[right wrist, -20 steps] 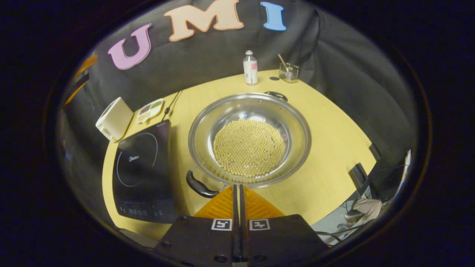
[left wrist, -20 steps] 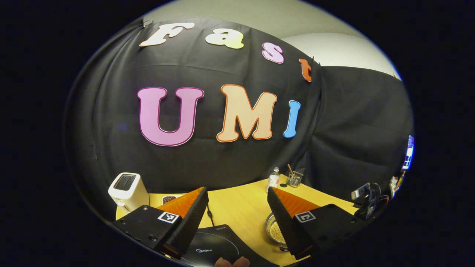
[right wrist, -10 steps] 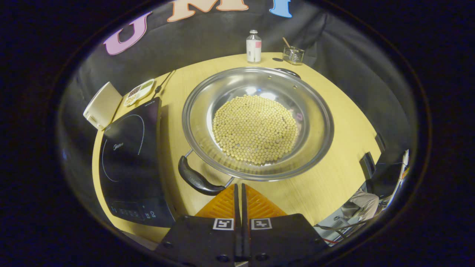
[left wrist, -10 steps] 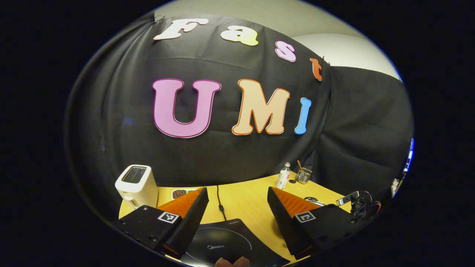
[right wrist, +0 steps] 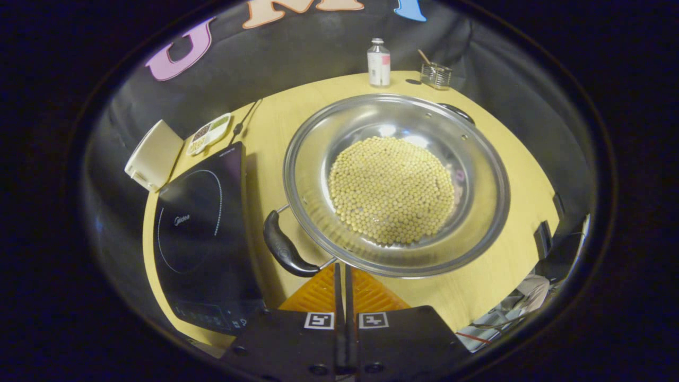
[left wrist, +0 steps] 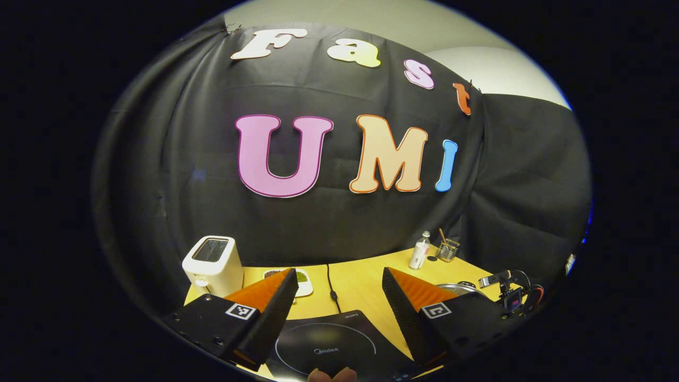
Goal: First push the handle of the pot to place it horizontally, then grasp the pot with both hands and set it on the induction cooktop.
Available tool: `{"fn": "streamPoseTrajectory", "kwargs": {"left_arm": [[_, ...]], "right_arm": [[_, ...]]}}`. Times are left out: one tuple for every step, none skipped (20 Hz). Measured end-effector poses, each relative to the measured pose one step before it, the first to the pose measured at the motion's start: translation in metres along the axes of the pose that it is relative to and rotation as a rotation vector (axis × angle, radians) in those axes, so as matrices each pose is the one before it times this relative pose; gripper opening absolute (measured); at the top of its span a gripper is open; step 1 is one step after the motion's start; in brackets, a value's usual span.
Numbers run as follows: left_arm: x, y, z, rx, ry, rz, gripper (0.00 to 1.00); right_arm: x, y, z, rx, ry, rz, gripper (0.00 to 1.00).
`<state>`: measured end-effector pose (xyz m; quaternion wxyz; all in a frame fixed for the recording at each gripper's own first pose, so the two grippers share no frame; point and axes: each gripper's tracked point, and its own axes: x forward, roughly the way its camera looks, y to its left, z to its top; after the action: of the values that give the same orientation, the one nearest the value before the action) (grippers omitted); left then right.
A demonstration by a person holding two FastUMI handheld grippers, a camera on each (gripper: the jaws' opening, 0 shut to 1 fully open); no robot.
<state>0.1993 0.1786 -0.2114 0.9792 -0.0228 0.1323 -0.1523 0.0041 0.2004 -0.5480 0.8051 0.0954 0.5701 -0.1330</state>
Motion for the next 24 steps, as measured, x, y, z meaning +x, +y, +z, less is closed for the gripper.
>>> {"fn": "streamPoseTrajectory", "kwargs": {"left_arm": [[-0.00121,0.003,-0.00066,-0.00007,0.00305,0.01018,0.97],[-0.00175,0.00257,0.00128,0.00082,-0.00024,0.01012,0.97],[-0.0004,0.00253,-0.00112,0.00195,-0.00041,0.01051,0.97],[-0.00155,0.00251,-0.00006,0.00107,0.00044,0.01199,0.97],[-0.00092,0.00165,-0.00095,-0.00089,0.00107,0.01047,0.97],[-0.00238,0.00162,0.0001,-0.00305,0.00052,0.0086,0.97],[-0.00186,0.00089,-0.00056,-0.00271,0.0027,0.00932,0.97],[-0.00246,0.0016,0.00005,-0.00248,0.00039,0.0089,0.97],[-0.00087,0.00098,-0.00108,-0.0015,0.00178,0.00666,0.97],[-0.00153,0.00047,-0.0006,-0.00347,0.00067,0.00353,0.97],[-0.00147,-0.00016,-0.00092,-0.00192,0.0029,0.00261,0.97],[-0.00102,-0.00008,-0.00005,0.00011,0.00315,0.00138,0.97],[-0.00082,0.0005,-0.00022,0.00087,0.00031,0.00051,0.97],[-0.00085,-0.00002,0.00068,-0.00016,-0.00235,-0.00095,0.97],[-0.00014,-0.00143,-0.00042,-0.00172,0.00124,-0.00472,0.97],[0.00017,-0.0028,-0.00151,-0.00166,0.00591,-0.00666,0.97],[-0.00072,-0.0035,-0.00241,-0.00571,0.0049,-0.00968,0.97],[-0.00072,-0.00274,-0.00026,-0.00508,0.00395,-0.00762,0.97],[-0.00015,-0.00409,-0.00093,-0.0032,0.00333,-0.00773,0.97],[-0.00023,-0.00411,-0.00033,-0.00413,0.00245,-0.00926,0.97],[0.00079,-0.00407,-0.00389,-0.00476,0.00951,-0.00797,0.97],[0.0001,-0.00547,-0.00363,-0.00714,0.01308,-0.00833,0.97],[-0.00099,-0.00611,-0.00427,-0.00884,0.01452,-0.00902,0.97],[-0.00022,-0.0066,-0.00378,-0.00778,0.01256,-0.01064,0.97]], "right_arm": [[0.00207,0.00435,0.00358,0.00079,0.00193,0.01054,0.03],[0.00201,0.00458,0.00125,0.00427,0.00514,0.01205,0.03],[0.00185,0.00371,0.0023,0.00691,0.00542,0.01318,0.02],[0.00138,0.00309,0.00002,0.00686,0.0061,0.00907,0.02],[0.00032,0.00257,0.00093,0.01483,0.00901,0.00987,0.02],[0.00165,0.00319,0.00166,0.0203,0.00879,0.01418,0.02],[0.00102,0.00404,0.00268,0.02191,0.00423,0.01288,0.02],[0.00286,0.00376,0.00173,0.01712,0.00262,0.00965,0.02],[0.00144,0.00497,0.00177,0.01263,0.00287,0.01113,0.02],[0.00183,0.00552,0.001,0.01154,0.00519,0.01467,0.02],[0.00014,0.00567,0.00073,0.01312,0.00599,0.01533,0.02],[-0.001,0.00485,0.00008,0.01312,0.00485,0.01372,0.02],[-0.00132,0.00445,0.00099,0.00302,-0.00164,0.01299,0.02],[-0.00258,0.00429,0.00004,-0.00193,-0.00581,0.01751,0.03],[-0.00317,0.00296,0.001,-0.00202,-0.00606,0.01419,0.03],[-0.0049,0.0025,0.00143,-0.00037,-0.01021,0.01592,0.0],[-0.00572,0.00097,0.00402,0.00004,-0.01716,0.01768,0.03],[-0.00845,-0.00102,0.00568,-0.00266,-0.021,0.01571,0.03],[-0.00564,0.00009,0.00515,-0.00133,-0.01866,0.01593,0.03],[-0.00473,0.00012,0.00519,-0.00318,-0.01614,0.01298,0.03],[-0.00412,-0.00231,0.00501,-0.00687,-0.01279,0.00692,0.03],[-0.00589,-0.00689,0.00601,-0.01243,-0.02148,-0.00372,0.03],[-0.00333,-0.0068,0.00597,-0.01418,-0.02033,-0.0095,0.0],[-0.00332,-0.00618,0.00607,-0.01424,-0.01914,-0.00506,0.0]]}}
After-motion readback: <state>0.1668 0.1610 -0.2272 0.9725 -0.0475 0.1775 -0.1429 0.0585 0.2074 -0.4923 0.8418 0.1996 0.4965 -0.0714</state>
